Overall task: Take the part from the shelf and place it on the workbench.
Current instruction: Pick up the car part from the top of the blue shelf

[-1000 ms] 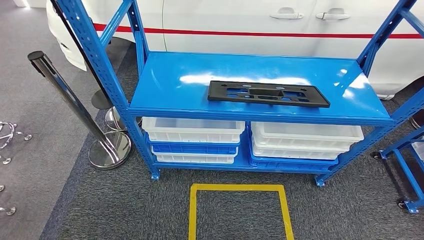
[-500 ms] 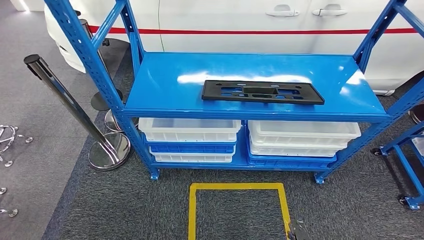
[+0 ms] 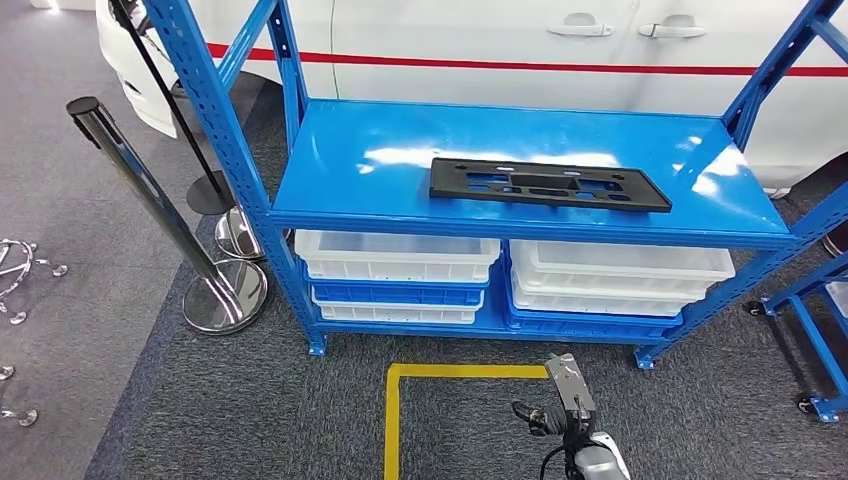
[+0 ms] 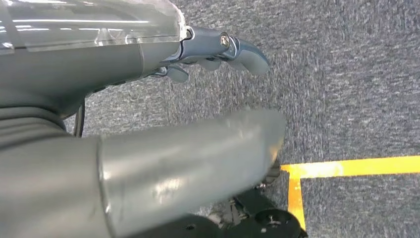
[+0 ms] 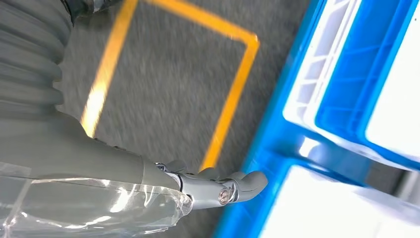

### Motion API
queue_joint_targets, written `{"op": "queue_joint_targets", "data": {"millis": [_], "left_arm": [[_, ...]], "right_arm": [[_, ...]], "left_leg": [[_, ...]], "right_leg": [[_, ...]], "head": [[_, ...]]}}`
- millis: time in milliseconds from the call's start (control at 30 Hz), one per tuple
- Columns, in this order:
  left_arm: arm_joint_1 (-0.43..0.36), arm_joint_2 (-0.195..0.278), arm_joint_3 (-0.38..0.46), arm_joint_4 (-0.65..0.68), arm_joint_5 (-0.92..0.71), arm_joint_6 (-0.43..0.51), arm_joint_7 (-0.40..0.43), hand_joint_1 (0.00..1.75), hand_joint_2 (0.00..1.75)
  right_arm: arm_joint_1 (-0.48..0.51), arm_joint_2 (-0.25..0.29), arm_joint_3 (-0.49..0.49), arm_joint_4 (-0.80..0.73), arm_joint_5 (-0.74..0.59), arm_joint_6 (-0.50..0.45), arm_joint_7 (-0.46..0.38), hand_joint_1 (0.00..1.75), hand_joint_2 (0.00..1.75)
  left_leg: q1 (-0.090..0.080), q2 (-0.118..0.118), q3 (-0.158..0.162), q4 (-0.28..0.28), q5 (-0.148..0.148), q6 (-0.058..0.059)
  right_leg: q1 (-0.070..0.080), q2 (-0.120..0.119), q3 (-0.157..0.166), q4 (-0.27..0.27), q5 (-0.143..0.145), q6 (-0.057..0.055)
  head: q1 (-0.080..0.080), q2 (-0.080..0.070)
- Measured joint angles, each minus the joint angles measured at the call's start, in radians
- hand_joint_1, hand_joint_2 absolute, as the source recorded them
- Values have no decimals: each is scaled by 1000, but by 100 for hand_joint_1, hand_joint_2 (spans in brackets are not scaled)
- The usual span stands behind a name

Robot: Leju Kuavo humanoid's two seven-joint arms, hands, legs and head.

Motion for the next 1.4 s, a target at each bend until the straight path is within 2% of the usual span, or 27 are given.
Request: {"op": "queue_joint_targets", "data": {"millis": [67,100,200,233,267,367,400,433,467,500,567,600,700,733,800,867,900,933,967,1033,1067,1100,1133,1233,1300,1367,1400], "left_arm": [[-5,-4,6,4,-9,-1,-3,0,0],[-8,-5,8,6,-12,-2,-5,0,0],[-14,-7,12,7,-24,-6,-9,0,0],[-15,-7,12,7,-29,-8,-10,0,0],[-16,-7,12,7,-32,-10,-11,0,0],[-20,-7,13,8,-43,-16,-13,0,0],[-20,-7,13,9,-47,-17,-14,0,0],[-21,-7,14,10,-51,-19,-15,0,0],[-22,-7,14,10,-54,-20,-17,0,0],[-24,-7,15,11,-58,-21,-18,0,0],[-29,-8,15,12,-65,-24,-21,0,0],[-32,-8,16,12,-69,-27,-23,0,0],[-34,-8,16,13,-80,-32,-26,0,0],[-35,-9,16,13,-84,-34,-28,0,0],[-36,-10,17,13,-93,-37,-31,0,0],[-35,-10,18,16,-102,-39,-35,0,0],[-33,-10,19,18,-108,-41,-36,0,0],[-31,-10,19,20,-114,-42,-37,0,0],[-28,-10,20,22,-120,-43,-37,0,0],[-26,-11,20,26,-128,-44,-37,0,0],[-26,-11,21,28,-130,-45,-36,0,0],[-28,-12,21,29,-131,-45,-36,0,0],[-29,-13,21,30,-131,-45,-36,0,0],[-36,-14,20,30,-134,-45,-36,0,0],[-48,-14,20,30,-140,-45,-36,0,0],[-60,-14,20,31,-145,-45,-34,0,0],[-63,-14,19,31,-147,-45,-33,0,0]], "right_arm": [[-14,-6,27,-29,54,-40,14,0,175],[-20,-9,40,-43,84,-60,22,0,175],[-29,-17,79,-80,175,-111,50,0,175],[-31,-19,91,-92,205,-126,60,0,175],[-33,-21,103,-104,236,-141,70,0,175],[-40,-27,136,-136,330,-188,101,0,175],[-41,-29,146,-145,359,-202,112,0,175],[-42,-31,156,-154,388,-216,122,0,175],[-44,-33,167,-162,418,-230,133,0,175],[-46,-35,179,-171,447,-244,145,0,175],[-54,-44,206,-187,507,-275,172,0,175],[-59,-50,223,-194,536,-289,187,0,175],[-70,-68,278,-215,617,-330,233,0,175],[-72,-74,297,-225,644,-346,249,0,175],[-77,-88,330,-243,693,-383,281,0,175],[-81,-100,357,-254,735,-419,313,0,175],[-82,-106,370,-257,753,-436,328,0,175],[-84,-110,380,-259,764,-450,340,0,175],[-87,-113,389,-259,766,-461,345,0,175],[-103,-116,400,-259,744,-474,336,0,175],[-113,-117,404,-259,727,-477,327,0,175],[-121,-118,406,-258,714,-479,318,0,175],[-128,-118,408,-257,706,-482,313,0,175],[-145,-119,417,-260,721,-506,311,0,175],[-158,-119,421,-283,756,-534,314,0,175],[-168,-117,420,-312,799,-553,316,0,175],[-171,-115,419,-323,822,-560,316,0,175]], "left_leg": [[-4,0,-2,2,-1,-4],[-5,0,-4,3,-1,-8],[-3,1,-7,5,-3,-24],[-3,2,-13,19,-14,-29],[-2,2,-27,53,-36,-35],[9,2,-113,232,-121,-50],[13,2,-132,268,-127,-54],[16,2,-133,267,-114,-58],[19,3,-115,229,-84,-61],[22,3,-84,162,-47,-62],[21,3,-29,46,-4,-58],[19,2,-17,18,0,-53],[15,0,-16,8,3,-31],[15,1,-15,4,6,-23],[17,1,-14,-4,12,-11],[15,1,-15,-4,13,-6],[14,1,-15,-4,12,-6],[14,1,-15,-4,12,-6],[14,0,-14,-3,12,-7],[13,0,-11,-2,10,-10],[11,0,-11,-1,8,-14],[10,0,-12,0,8,-18],[9,0,-13,-1,8,-24],[11,1,-17,5,1,-41],[12,1,-50,77,-43,-49],[14,1,-113,211,-107,-54],[14,1,-140,266,-124,-56]], "right_leg": [[10,0,50,-116,43,-15],[14,-1,61,-145,48,-20],[13,0,65,-163,52,-27],[10,0,68,-169,55,-31],[6,-1,70,-175,59,-34],[5,-3,69,-177,61,-39],[5,-3,69,-176,61,-38],[4,-3,69,-174,60,-37],[3,-3,69,-172,59,-35],[1,-2,68,-167,56,-31],[1,-2,64,-157,50,-20],[2,-1,62,-153,49,-14],[-1,0,58,-151,50,5],[-3,0,54,-141,42,10],[-6,2,19,-65,-5,15],[-6,2,-45,64,-64,18],[-6,2,-68,110,-75,19],[-6,2,-75,121,-67,19],[-6,2,-63,94,-41,17],[-6,3,-1,-38,27,11],[-3,3,27,-98,48,7],[-1,3,45,-137,58,4],[3,3,51,-153,56,1],[2,3,53,-163,62,-15],[-3,1,56,-170,66,-27],[-1,-2,55,-169,65,-32],[0,-2,55,-169,65,-33]], "head": [[0,0],[0,0],[0,0],[0,0],[0,0],[0,0],[0,0],[0,0],[0,0],[0,0],[0,0],[0,0],[0,0],[0,0],[1,0],[1,0],[1,0],[1,0],[1,0],[1,0],[1,0],[1,0],[1,0],[0,0],[0,0],[0,0],[0,0]]}}
